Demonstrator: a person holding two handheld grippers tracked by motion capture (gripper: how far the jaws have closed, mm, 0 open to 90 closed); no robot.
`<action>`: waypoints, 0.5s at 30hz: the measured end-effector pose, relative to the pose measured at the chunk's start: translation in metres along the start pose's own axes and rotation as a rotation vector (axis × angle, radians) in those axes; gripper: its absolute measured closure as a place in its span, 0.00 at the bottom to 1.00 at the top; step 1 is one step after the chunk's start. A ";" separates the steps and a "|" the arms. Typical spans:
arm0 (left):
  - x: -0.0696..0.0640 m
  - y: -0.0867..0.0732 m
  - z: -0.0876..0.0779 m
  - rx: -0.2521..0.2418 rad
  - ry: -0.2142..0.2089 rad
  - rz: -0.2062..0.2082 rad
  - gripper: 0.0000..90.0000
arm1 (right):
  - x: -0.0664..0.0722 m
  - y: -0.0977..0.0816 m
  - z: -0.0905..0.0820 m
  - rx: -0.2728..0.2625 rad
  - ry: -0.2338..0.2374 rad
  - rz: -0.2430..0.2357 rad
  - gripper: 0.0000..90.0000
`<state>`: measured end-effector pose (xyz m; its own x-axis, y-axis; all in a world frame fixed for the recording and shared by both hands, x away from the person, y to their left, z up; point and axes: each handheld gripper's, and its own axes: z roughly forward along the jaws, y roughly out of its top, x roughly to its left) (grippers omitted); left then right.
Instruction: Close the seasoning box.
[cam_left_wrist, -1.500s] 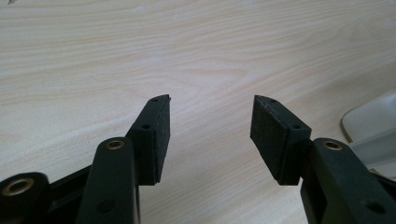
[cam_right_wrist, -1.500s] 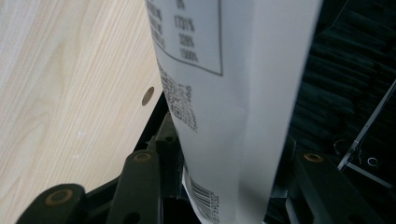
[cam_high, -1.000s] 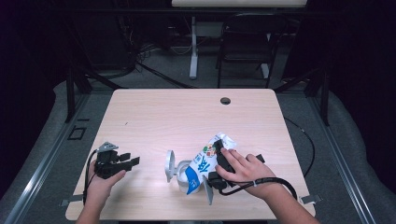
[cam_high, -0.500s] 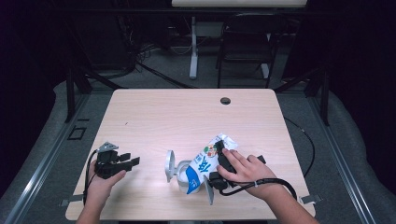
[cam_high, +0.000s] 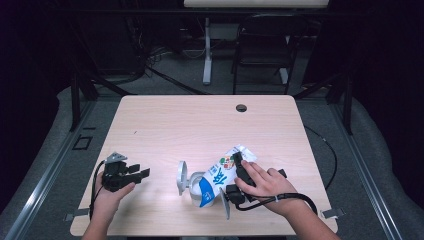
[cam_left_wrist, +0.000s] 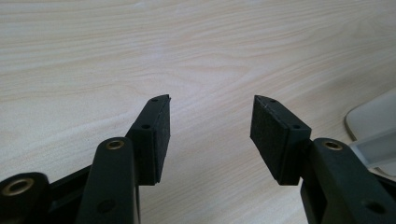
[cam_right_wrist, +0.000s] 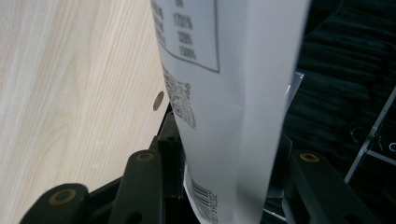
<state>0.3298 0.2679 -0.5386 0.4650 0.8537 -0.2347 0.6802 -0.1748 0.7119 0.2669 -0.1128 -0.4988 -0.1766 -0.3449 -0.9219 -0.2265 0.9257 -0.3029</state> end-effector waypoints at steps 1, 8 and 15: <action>0.000 0.000 0.000 0.001 0.000 0.000 0.53 | 0.000 -0.001 0.000 -0.003 -0.004 0.013 0.68; -0.001 0.000 0.000 0.006 0.004 0.001 0.53 | 0.004 -0.001 -0.001 0.001 0.000 0.043 0.69; 0.000 0.000 0.000 0.015 -0.003 0.003 0.53 | 0.008 -0.001 -0.001 -0.001 0.006 0.111 0.70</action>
<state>0.3294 0.2679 -0.5384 0.4688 0.8516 -0.2345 0.6873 -0.1849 0.7025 0.2647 -0.1170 -0.5053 -0.2067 -0.2409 -0.9483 -0.2064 0.9581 -0.1984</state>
